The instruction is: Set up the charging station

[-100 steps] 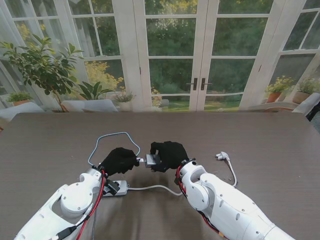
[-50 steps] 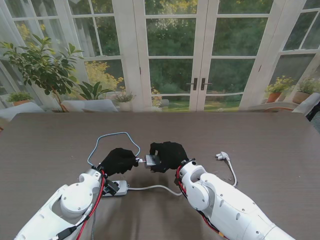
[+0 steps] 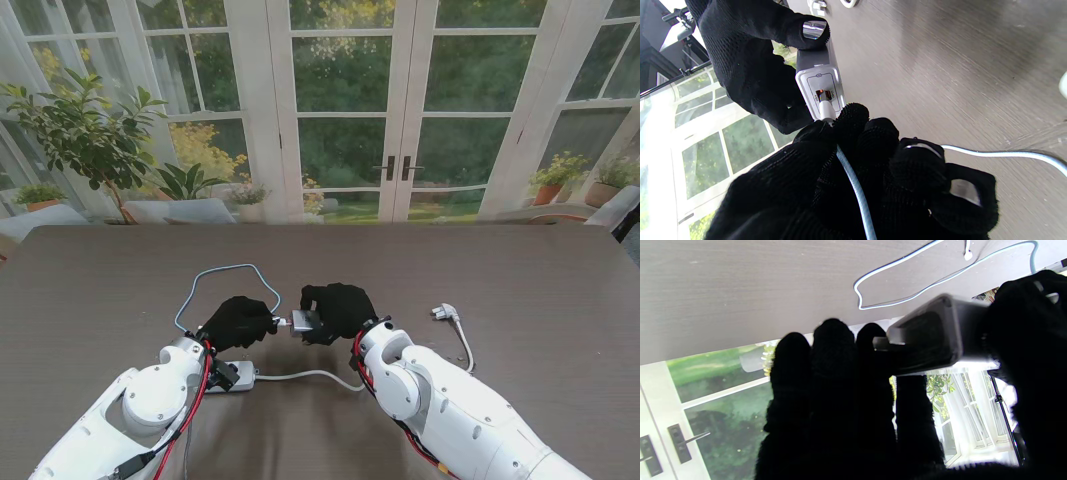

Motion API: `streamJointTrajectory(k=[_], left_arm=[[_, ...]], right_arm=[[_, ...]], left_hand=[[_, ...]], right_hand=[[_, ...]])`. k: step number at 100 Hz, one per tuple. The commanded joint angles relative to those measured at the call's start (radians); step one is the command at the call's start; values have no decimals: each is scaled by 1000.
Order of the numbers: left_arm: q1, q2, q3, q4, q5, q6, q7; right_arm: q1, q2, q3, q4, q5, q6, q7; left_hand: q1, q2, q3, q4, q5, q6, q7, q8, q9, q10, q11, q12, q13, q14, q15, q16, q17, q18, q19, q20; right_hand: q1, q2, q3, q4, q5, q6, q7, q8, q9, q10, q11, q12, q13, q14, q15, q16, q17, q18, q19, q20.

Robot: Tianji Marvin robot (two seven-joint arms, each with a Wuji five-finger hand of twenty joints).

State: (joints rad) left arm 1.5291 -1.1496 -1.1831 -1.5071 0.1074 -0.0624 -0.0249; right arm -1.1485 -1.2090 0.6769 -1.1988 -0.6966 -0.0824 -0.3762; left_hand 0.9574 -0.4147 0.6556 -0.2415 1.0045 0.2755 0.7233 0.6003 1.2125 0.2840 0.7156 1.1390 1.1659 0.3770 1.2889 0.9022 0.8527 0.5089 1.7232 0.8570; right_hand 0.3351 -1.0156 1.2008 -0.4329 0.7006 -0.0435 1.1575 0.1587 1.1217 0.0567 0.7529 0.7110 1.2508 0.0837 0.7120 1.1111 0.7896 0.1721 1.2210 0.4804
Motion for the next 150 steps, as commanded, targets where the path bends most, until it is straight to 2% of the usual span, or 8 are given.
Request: streamJointTrajectory(k=[1, 150], left_arm=[[0, -4, 2, 2, -3, 2, -22], [-16, -1, 13, 26, -17, -11, -50]], right_arm=[[-1, -4, -3, -5, 0, 0, 15], [7, -12, -24, 2, 24, 10, 30]], left_hand=[[76, 1, 69, 41, 31, -43, 48, 6, 37, -18, -1, -6, 22, 27, 20, -5, 20, 19, 89, -18], [87, 7, 50, 47, 26, -46, 39, 5, 26, -14, -5, -3, 6, 24, 17, -1, 7, 14, 80, -15]], right_hand=[[167, 167, 146, 88, 120, -175, 204, 105, 44, -28, 27, 9, 18, 10, 9, -506, -5, -11, 18, 20], [168, 168, 141, 89, 120, -166, 199, 109, 46, -19, 28, 10, 28, 15, 12, -503, 4, -5, 16, 24]])
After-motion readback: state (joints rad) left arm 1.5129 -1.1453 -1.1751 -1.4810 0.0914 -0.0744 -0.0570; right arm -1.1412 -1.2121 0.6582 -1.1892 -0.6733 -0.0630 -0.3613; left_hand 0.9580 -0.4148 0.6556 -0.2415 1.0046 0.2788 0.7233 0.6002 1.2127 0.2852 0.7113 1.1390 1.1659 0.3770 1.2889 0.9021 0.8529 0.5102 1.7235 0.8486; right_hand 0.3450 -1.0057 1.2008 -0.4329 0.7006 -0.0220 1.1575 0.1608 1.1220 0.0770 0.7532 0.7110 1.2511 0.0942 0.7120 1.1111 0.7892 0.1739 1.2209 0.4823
